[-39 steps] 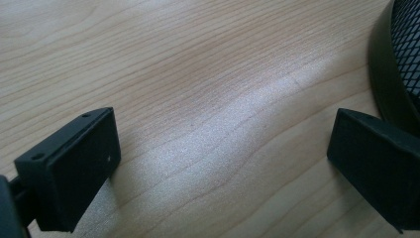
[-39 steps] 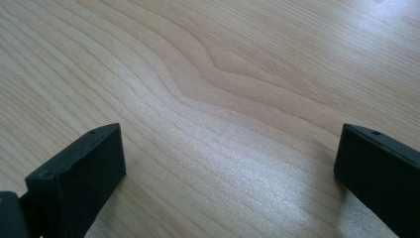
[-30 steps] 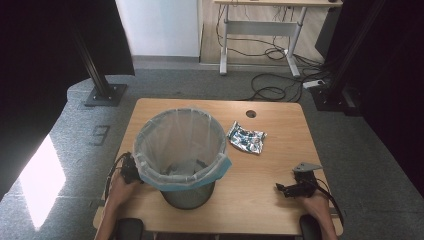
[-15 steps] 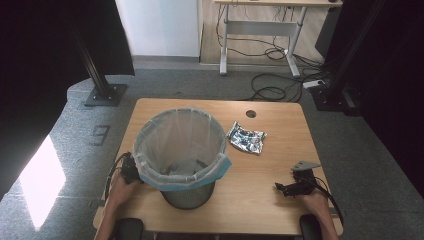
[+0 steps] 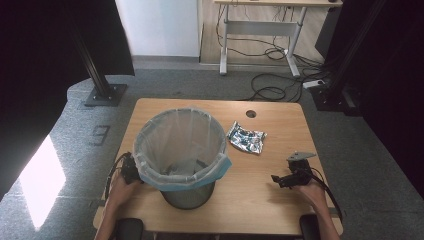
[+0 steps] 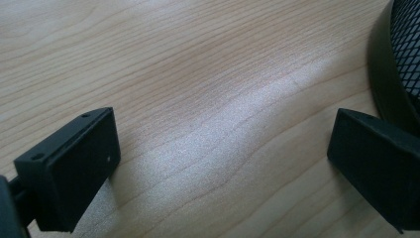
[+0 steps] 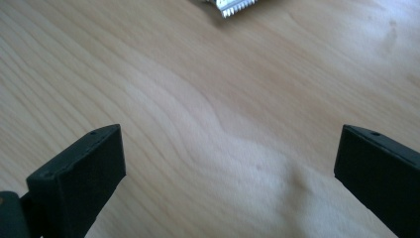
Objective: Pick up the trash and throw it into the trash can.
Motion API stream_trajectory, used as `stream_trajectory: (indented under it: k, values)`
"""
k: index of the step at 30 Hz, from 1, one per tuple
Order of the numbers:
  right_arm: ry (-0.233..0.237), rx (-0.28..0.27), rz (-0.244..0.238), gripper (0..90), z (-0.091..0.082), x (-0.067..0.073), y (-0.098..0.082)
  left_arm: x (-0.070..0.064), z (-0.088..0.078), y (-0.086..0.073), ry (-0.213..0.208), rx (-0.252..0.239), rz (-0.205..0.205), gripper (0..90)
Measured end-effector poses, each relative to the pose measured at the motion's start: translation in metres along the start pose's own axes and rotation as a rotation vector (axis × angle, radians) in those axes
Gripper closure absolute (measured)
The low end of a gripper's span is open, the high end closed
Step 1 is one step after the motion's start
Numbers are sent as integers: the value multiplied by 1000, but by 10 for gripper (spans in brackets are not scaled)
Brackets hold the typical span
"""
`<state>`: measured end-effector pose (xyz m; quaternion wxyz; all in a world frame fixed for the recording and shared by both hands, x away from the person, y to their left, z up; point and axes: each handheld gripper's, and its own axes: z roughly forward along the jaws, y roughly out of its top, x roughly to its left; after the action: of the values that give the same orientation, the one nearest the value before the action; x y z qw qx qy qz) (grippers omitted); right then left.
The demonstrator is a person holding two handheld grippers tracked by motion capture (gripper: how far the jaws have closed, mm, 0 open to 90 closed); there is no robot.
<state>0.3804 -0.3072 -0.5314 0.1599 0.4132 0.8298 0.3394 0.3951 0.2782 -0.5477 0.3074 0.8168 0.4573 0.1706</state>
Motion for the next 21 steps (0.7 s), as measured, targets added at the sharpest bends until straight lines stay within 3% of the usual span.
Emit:
stream_trajectory:
  k: [7,13,21]
  values:
    - [-18,-28,23,0,8,-5,17,0,0,0,0,0,0,0]
    - [-48,-10,26,0,19,-7,33,0,0,0,0,0,0,0]
    - [-48,9,33,24,34,-9,62,0,0,0,0,0,0,0]
